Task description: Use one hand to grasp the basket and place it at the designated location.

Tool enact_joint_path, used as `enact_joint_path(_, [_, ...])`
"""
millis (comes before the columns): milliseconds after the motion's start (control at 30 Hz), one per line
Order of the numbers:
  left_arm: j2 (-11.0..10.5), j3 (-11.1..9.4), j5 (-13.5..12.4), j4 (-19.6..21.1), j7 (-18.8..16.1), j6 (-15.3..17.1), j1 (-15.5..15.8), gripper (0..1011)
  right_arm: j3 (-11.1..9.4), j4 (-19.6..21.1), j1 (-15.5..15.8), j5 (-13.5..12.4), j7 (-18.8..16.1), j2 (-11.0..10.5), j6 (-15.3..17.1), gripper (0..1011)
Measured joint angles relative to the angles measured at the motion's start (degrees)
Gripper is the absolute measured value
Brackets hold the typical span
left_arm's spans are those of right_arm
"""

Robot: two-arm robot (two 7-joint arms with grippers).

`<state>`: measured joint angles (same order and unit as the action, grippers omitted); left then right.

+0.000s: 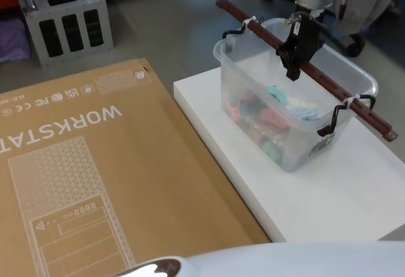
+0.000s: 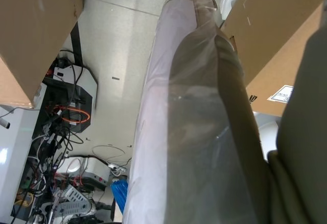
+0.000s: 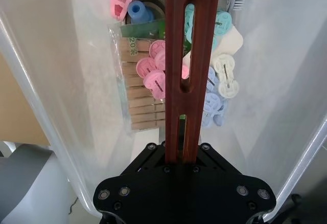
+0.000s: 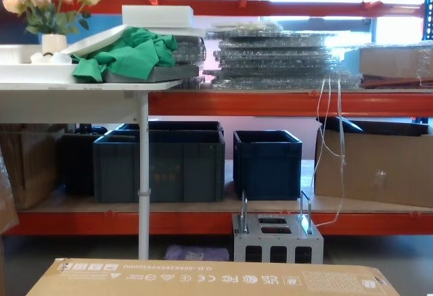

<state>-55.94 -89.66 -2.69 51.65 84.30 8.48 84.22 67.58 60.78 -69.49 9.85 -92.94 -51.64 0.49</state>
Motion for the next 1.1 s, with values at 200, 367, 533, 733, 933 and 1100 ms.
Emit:
enact_joint_path(200, [0.0, 0.0, 0.0, 0.0, 0.0, 0.0, 0.0, 0, 0.0, -0.7, 0.4, -0.4, -0.5, 0.3, 1.0, 0])
enact_joint_path(367, [0.0, 0.0, 0.0, 0.0, 0.0, 0.0, 0.0, 0, 0.1, -0.7, 0.6, -0.6, -0.5, 0.4, 1.4, 0])
enact_joint_path(533, [0.0, 0.0, 0.0, 0.0, 0.0, 0.0, 0.0, 0, 0.3, -1.2, 0.6, -0.5, -0.7, 0.7, 2.0, 5])
enact_joint_path(733, [0.0, 0.0, 0.0, 0.0, 0.0, 0.0, 0.0, 0, 0.2, -1.8, 0.4, -0.5, -0.7, 0.8, 2.1, 160])
enact_joint_path(933, [0.0, 0.0, 0.0, 0.0, 0.0, 0.0, 0.0, 0, 0.0, -2.2, 0.0, -0.5, -0.5, 0.9, 2.1, 351])
enact_joint_path(1100, [0.0, 0.0, 0.0, 0.0, 0.0, 0.0, 0.0, 0, 0.0, -2.7, -0.3, -0.4, -0.4, 1.1, 1.9, 523])
